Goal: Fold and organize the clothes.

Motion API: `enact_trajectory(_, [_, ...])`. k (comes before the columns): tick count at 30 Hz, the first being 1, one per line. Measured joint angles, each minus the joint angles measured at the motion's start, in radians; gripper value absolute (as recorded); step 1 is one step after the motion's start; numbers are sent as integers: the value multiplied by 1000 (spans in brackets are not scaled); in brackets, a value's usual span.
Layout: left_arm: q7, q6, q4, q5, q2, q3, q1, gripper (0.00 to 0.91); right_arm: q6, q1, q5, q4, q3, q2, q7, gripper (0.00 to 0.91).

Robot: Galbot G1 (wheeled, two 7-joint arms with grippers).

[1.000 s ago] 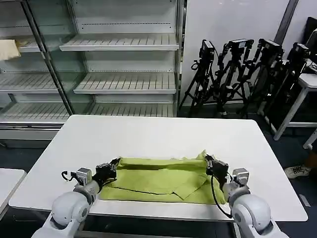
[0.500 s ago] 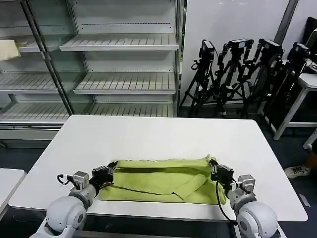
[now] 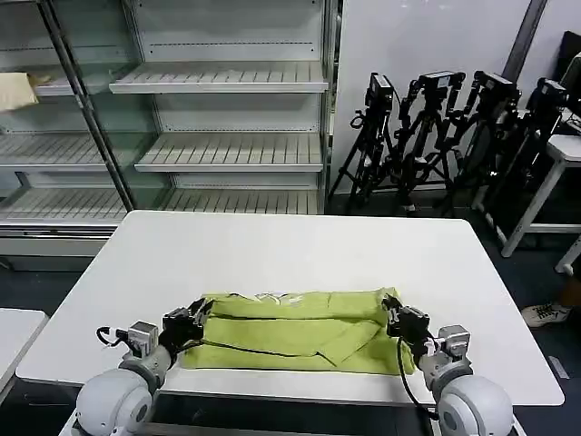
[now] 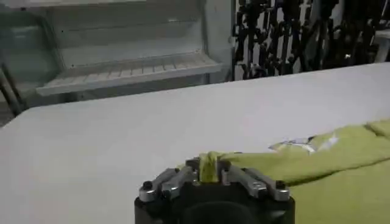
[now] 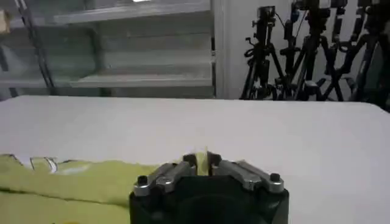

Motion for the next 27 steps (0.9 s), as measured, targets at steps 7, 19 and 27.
enact_trajectory(7, [-56, 0, -39, -26, -22, -6, 34, 907, 17, -63, -8, 44, 59, 6, -18, 907])
enact_trajectory(19, [-278, 1, -8, -145, -94, 71, 18, 907, 29, -134, -33, 80, 90, 20, -26, 907])
enact_trajectory(27, [-365, 1, 25, -174, -113, 97, 4, 907, 34, -152, -47, 84, 92, 23, -30, 907])
